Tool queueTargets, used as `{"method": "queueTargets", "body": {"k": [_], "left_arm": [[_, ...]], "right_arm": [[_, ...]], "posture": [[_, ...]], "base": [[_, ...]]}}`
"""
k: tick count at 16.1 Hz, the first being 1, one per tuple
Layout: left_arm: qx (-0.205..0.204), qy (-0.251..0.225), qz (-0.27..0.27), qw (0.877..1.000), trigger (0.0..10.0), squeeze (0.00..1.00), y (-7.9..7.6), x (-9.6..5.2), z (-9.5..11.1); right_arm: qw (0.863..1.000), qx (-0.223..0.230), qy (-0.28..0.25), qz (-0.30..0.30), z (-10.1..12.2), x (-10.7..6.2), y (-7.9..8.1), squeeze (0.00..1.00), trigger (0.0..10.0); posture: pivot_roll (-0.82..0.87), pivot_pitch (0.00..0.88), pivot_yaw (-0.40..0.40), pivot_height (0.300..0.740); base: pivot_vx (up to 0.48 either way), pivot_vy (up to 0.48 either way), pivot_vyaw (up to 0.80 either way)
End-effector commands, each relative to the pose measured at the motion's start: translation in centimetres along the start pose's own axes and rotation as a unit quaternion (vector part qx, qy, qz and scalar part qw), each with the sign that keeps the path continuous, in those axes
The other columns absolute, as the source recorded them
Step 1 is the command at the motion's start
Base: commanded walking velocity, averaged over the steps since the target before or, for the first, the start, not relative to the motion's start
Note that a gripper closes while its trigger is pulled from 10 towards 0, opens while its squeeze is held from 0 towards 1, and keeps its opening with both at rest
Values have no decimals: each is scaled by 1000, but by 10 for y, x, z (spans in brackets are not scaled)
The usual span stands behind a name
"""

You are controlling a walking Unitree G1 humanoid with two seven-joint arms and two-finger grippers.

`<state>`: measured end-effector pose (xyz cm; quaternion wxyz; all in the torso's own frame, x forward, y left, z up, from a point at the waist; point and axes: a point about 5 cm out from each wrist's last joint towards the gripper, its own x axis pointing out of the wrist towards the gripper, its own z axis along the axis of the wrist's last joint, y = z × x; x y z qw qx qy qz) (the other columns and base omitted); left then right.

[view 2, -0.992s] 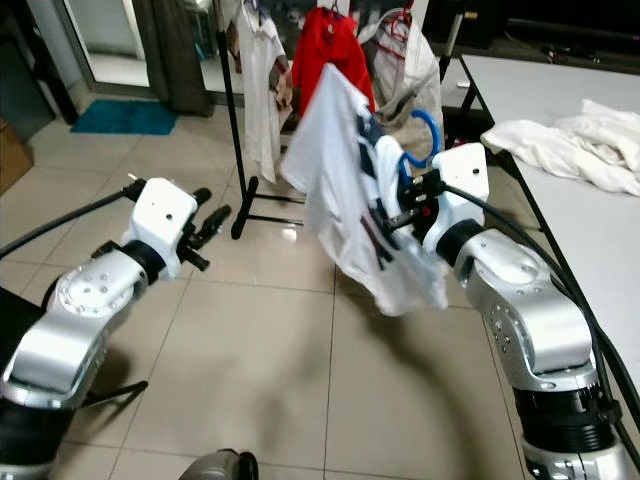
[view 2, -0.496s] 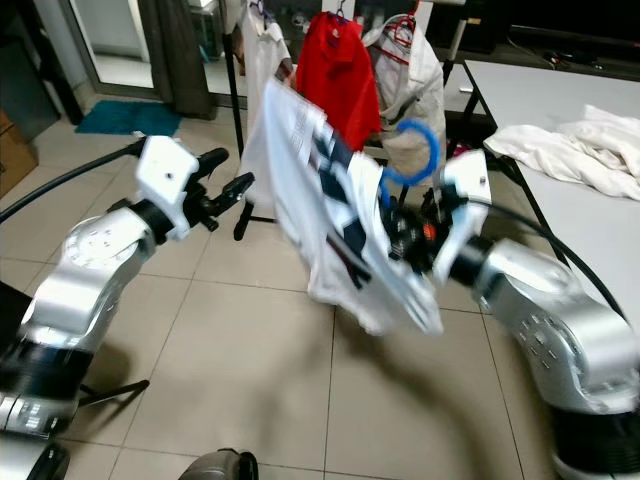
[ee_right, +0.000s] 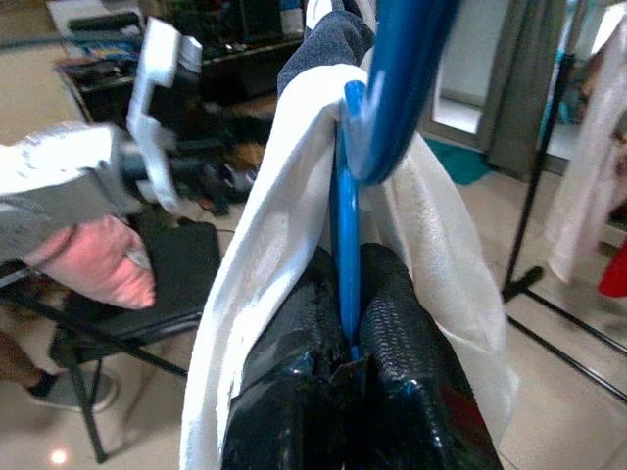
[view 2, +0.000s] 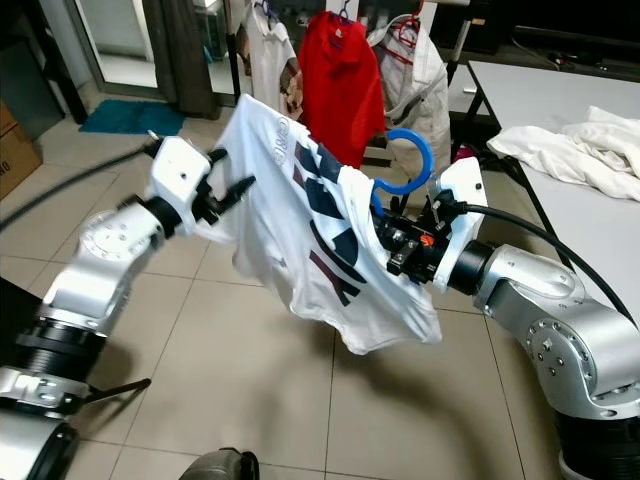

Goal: Hang hanger

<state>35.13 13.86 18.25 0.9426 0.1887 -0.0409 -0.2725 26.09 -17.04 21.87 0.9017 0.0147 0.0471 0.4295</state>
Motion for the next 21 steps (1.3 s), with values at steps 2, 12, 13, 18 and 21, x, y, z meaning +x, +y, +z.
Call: {"method": "queueTargets", "body": {"k": [2, 12, 13, 18, 21], "left_arm": [[-2, -4, -8, 1000, 10000, 0, -2, 2, -2], [-7, -23, -45, 999, 0, 0, -16, 13, 3], [-8, -22, -45, 999, 0, 0, -17, 13, 2], [-4, -14, -6, 1000, 0, 0, -12, 10, -1], [-3, -17, -3, 1000, 0, 0, -10, 9, -1]], "right_arm": [[999, -10, -16, 28, 10, -6, 8, 0, 10000], [999, -11, -9, 34, 9, -4, 11, 0, 10000], [999, -11, -10, 34, 9, -4, 11, 0, 10000], [999, -10, -8, 31, 8, -3, 9, 0, 10000], [999, -10, -8, 31, 8, -2, 9, 0, 10000]], "posture": [[11, 0, -12, 740], [13, 1, -7, 740], [14, 3, -7, 740], [21, 1, -11, 740], [22, 2, -12, 740]], "base": [[0, 0, 0], [0, 0, 0], [0, 0, 0], [0, 0, 0], [0, 0, 0]]}}
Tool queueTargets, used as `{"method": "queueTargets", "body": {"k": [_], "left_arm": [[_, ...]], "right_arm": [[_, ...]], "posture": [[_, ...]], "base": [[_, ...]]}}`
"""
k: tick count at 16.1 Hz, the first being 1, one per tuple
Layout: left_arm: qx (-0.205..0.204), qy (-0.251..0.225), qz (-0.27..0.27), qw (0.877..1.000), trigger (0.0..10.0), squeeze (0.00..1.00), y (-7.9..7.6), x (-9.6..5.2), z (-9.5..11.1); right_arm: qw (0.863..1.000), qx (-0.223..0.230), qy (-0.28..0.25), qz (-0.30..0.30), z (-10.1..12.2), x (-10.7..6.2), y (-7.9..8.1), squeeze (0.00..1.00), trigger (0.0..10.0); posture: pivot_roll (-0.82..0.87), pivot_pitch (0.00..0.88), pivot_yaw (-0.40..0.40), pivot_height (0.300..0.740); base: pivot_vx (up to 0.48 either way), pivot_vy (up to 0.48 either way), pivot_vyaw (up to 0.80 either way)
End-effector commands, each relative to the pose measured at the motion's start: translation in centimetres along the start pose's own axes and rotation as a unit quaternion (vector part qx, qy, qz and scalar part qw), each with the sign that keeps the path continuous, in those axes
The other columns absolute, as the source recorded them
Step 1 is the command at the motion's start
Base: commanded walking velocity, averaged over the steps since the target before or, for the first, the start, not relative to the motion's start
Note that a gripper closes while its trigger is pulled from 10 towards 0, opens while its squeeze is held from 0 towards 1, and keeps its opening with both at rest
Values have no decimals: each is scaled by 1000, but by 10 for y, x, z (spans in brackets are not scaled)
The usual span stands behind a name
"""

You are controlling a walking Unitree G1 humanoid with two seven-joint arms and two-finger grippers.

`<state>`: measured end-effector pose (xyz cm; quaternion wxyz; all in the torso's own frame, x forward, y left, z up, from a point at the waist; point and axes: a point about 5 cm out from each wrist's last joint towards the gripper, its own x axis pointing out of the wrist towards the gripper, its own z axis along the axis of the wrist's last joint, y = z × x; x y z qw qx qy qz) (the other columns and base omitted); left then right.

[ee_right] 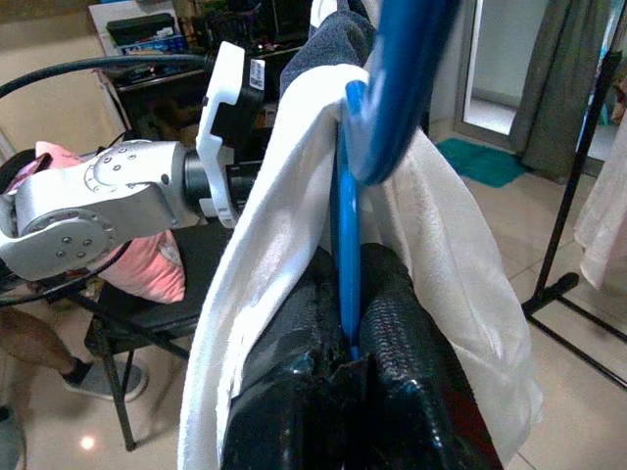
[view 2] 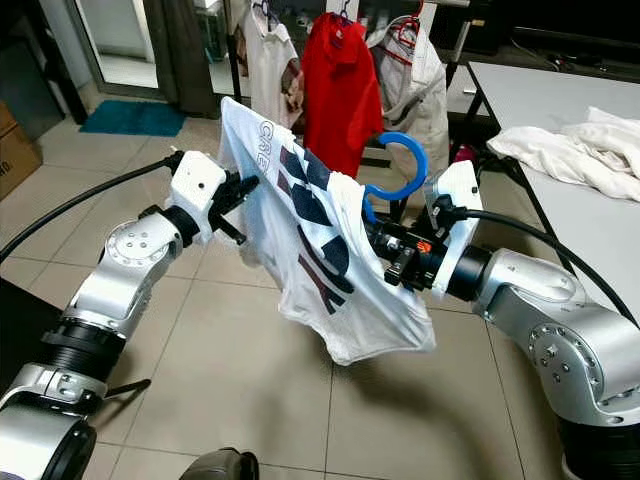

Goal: Hang hanger

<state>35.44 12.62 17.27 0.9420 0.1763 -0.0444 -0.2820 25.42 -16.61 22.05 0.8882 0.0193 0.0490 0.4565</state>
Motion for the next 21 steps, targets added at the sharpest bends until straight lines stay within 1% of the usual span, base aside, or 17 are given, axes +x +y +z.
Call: {"method": "queueTargets", "body": {"k": [1, 4, 6, 7, 10, 12, 14, 16, 17, 18, 19, 20, 21], "left_arm": [[7, -10, 8, 1000, 0, 0, 3, -1, 5], [4, -18, 13, 1000, 0, 0, 4, -2, 7], [-1, -36, 31, 999, 0, 0, 10, -7, 15], [-7, -44, 39, 998, 0, 0, 14, -9, 18], [-19, -73, 67, 995, 0, 0, 26, -23, 30], [-16, -73, 76, 994, 0, 0, 33, -29, 32], [-9, -72, 79, 994, 0, 0, 38, -32, 35], [-8, -72, 86, 994, 0, 0, 41, -34, 37], [-8, -71, 84, 994, 0, 0, 39, -35, 36], [-8, -69, 79, 994, 0, 0, 37, -34, 35], [-5, -66, 70, 995, 0, 0, 32, -34, 32], [-2, -58, 66, 996, 0, 0, 27, -35, 27], [-7, -52, 69, 996, 0, 0, 23, -37, 22]], "right_arm": [[1000, -14, -8, -1, 7, -1, 1, 0, 10000], [1000, -15, 1, -13, 5, -2, -2, 0, 10000], [998, -19, 41, -36, -6, -3, -6, 0, 10000], [998, -18, 52, -44, -10, -3, -8, 0, 10000], [991, 2, 86, -102, -22, -6, -21, 0, 10000], [986, -1, 115, -122, -30, -7, -27, 0, 10000], [980, 7, 138, -144, -36, -8, -32, 0, 10000], [979, 6, 133, -153, -35, -7, -35, 0, 10000], [980, 8, 122, -156, -32, -6, -36, 0, 10000], [981, 8, 108, -163, -29, -5, -37, 0, 10000], [980, 21, 78, -183, -22, -4, -42, 0, 10000], [973, 32, 57, -220, -16, -7, -51, 0, 10000], [964, 36, 47, -258, -13, -12, -60, 0, 10000]], "posture": [[23, 2, -12, 740], [23, 2, -10, 740], [21, 1, -5, 740], [21, 0, -4, 740], [25, 0, -2, 740], [35, 0, -10, 740], [42, 2, -15, 740], [43, 2, -15, 740], [41, 2, -13, 740], [41, 2, -13, 740], [40, 2, -11, 740], [36, 1, -5, 740], [34, 0, -4, 740]], "base": [[0, 0, 0], [0, 0, 0], [0, 0, 0], [0, 0, 0], [0, 0, 0], [0, 0, 0], [0, 0, 0], [0, 0, 0], [0, 0, 0], [0, 0, 0], [0, 0, 0], [0, 0, 0], [0, 0, 0]]}}
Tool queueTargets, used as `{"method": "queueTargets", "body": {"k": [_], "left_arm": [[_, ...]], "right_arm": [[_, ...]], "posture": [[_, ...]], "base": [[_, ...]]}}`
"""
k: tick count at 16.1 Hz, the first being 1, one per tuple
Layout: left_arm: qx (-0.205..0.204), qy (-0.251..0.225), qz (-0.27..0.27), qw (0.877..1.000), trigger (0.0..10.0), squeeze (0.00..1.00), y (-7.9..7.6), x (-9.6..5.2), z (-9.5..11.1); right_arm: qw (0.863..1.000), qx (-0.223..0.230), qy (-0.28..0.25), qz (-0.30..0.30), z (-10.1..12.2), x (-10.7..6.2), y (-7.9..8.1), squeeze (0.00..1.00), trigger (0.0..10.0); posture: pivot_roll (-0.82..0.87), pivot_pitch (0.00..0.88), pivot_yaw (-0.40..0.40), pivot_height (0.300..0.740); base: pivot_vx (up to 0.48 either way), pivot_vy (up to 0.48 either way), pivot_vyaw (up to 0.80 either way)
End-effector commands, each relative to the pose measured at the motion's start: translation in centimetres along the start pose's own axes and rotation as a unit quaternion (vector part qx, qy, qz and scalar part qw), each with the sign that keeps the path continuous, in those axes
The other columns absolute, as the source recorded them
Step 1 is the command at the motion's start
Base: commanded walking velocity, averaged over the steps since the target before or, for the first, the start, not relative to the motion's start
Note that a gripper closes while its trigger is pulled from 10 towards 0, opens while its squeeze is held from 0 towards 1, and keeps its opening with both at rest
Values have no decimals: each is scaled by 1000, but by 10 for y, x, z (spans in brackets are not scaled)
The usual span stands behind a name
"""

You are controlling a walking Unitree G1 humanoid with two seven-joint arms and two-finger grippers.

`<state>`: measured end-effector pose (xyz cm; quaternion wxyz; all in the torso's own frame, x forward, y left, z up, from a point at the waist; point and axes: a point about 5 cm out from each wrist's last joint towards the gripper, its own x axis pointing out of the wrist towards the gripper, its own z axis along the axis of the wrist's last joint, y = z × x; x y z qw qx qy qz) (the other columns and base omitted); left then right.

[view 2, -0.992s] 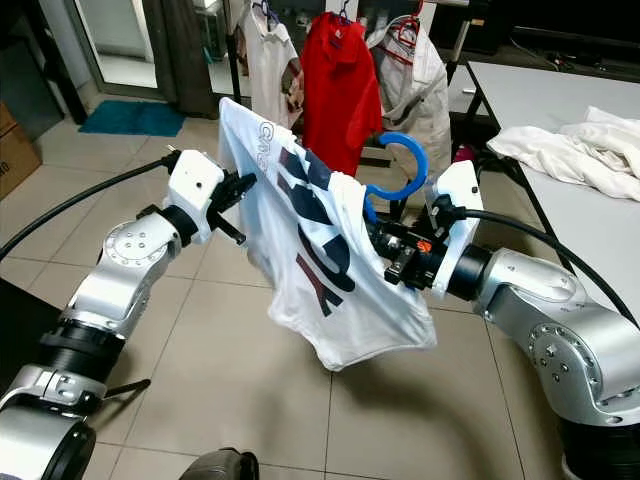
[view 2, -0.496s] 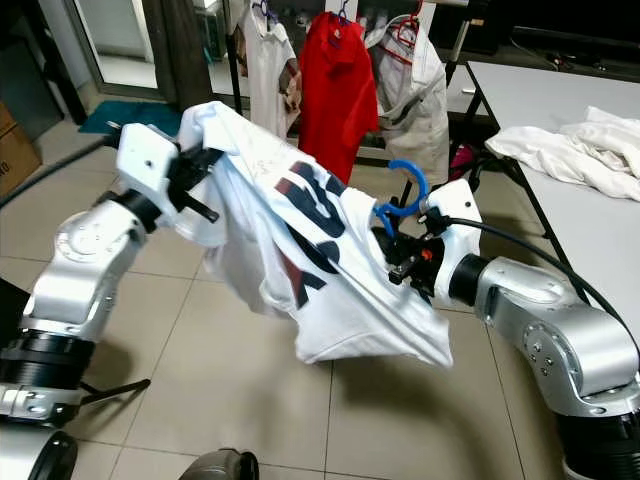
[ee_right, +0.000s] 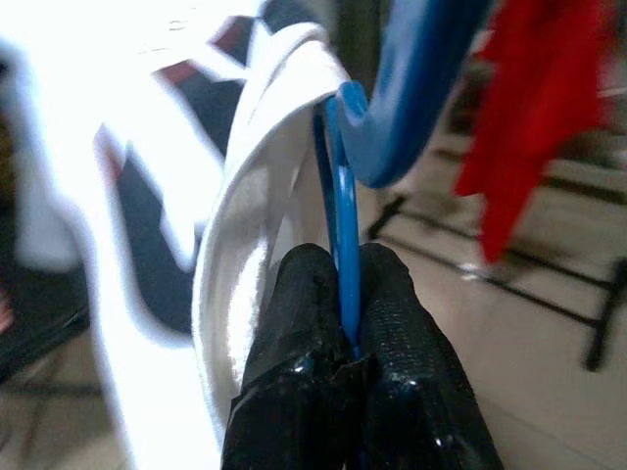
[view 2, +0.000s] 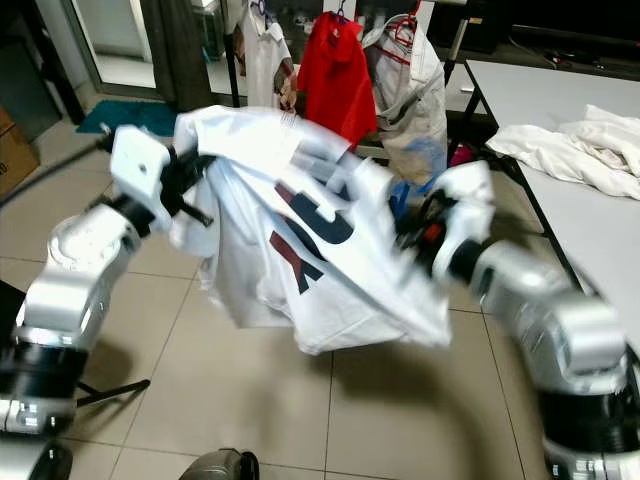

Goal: Hang hanger

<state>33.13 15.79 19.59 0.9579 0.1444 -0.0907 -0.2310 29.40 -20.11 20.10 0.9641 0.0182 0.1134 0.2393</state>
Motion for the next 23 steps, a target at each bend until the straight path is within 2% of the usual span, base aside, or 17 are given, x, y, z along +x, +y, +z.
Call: {"method": "queueTargets", "body": {"k": [1, 3, 4, 7, 13, 16, 17, 18, 21, 23], "left_arm": [[2, -3, 11, 1000, 0, 0, -1, -3, 1], [-1, 22, 10, 1000, 0, 0, -7, -13, -13], [3, 33, 4, 999, 0, 0, -11, -17, -18], [10, 53, -21, 998, 0, 0, -27, -20, -31], [4, 59, -49, 997, 0, 0, -48, -16, -37], [7, 66, -54, 996, 0, 0, -51, -17, -40], [-32, 58, -40, 997, 10000, 204, -42, -15, -36], [-37, 52, -47, 997, 10000, 1000, -40, -16, -33], [-26, 54, -50, 997, 10000, 1000, -28, -20, -31], [-32, 63, -44, 997, 10000, 1000, -21, -23, -34]], "right_arm": [[998, 18, -17, -62, 6, -7, -19, 0, 10000], [991, 67, -73, -95, 18, -11, -32, 0, 10000], [988, 83, -94, -93, 23, -11, -33, 0, 10000], [981, 120, -145, -47, 38, -7, -23, 0, 10000], [980, 127, -154, -20, 42, -3, -13, 0, 10000], [985, 101, -139, -13, 39, -4, -9, 0, 10000], [987, 91, -129, -9, 36, -4, -7, 0, 10000], [988, 88, -125, -10, 34, -4, -7, 0, 10000], [993, 60, -98, -16, 28, -1, -5, 0, 10000], [995, 47, -88, -14, 25, 0, -4, 0, 10000]], "posture": [[34, 1, -3, 740], [35, 2, -5, 740], [36, 2, -6, 740], [41, 4, -11, 740], [38, 0, -5, 740], [32, 0, 1, 740], [30, 0, 2, 740], [33, 0, 1, 740], [35, 0, 1, 740], [40, 0, -1, 740]], "base": [[0, 0, 0], [0, 0, 0], [0, 0, 0], [0, 0, 0], [0, 0, 0], [0, 0, 0], [0, 0, 0], [0, 0, 0], [0, 0, 0], [0, 0, 0]]}}
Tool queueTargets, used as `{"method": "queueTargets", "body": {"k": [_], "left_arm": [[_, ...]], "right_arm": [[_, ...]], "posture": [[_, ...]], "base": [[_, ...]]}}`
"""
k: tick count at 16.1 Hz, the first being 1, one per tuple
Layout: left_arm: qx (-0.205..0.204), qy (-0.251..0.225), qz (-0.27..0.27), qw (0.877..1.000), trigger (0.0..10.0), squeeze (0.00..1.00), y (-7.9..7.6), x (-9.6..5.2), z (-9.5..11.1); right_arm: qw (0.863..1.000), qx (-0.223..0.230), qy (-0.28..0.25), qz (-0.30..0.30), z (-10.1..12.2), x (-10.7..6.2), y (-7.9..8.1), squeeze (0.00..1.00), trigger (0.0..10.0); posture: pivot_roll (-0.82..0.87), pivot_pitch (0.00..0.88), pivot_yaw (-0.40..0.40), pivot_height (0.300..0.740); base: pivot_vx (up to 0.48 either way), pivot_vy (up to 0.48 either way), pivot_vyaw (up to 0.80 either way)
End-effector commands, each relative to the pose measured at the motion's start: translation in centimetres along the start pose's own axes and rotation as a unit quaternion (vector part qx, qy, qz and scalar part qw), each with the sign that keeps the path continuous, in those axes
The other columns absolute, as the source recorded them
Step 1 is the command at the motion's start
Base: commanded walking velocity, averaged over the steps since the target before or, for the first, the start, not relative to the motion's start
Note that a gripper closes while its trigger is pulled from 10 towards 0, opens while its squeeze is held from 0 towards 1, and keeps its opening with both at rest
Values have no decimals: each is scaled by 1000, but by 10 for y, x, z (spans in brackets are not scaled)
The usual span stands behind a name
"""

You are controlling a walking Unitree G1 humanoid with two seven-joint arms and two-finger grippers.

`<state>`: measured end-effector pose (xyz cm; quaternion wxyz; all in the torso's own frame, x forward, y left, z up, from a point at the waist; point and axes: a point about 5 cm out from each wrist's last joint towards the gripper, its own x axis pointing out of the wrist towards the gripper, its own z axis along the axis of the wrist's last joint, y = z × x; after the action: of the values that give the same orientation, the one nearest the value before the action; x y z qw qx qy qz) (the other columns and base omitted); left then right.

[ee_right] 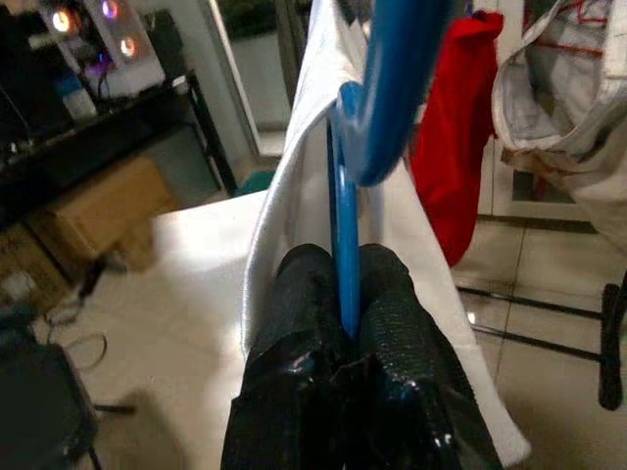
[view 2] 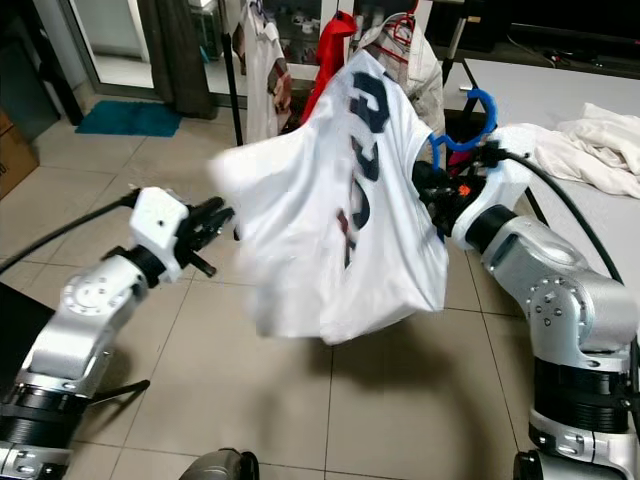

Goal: Hang hanger

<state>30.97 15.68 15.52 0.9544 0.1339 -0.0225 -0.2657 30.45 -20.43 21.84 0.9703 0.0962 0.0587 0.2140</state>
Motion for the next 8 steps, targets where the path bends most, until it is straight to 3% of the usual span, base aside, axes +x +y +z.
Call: {"method": "queueTargets", "body": {"k": [1, 5, 6, 8], "left_arm": [[-5, 12, -2, 1000, 10000, 1000, 4, -1, -2], [5, 18, -11, 1000, 10000, 1000, 8, -3, 0], [10, 13, -15, 1000, 10000, 1000, 8, 0, 5], [23, -2, -21, 1000, 10000, 1000, 8, 5, 14]], "right_arm": [[1000, -20, -13, 6, 6, -3, 3, 0, 10000], [997, -67, 9, 34, 2, -2, 11, 0, 10000], [993, -111, 31, 35, -1, -2, 11, 0, 10000], [988, -142, 30, 54, -2, -3, 13, 0, 10000]], "posture": [[43, 0, -1, 740], [45, 0, -4, 740], [42, 0, -4, 740], [43, 0, -3, 740]], "base": [[0, 0, 0], [0, 0, 0], [0, 0, 0], [0, 0, 0]]}}
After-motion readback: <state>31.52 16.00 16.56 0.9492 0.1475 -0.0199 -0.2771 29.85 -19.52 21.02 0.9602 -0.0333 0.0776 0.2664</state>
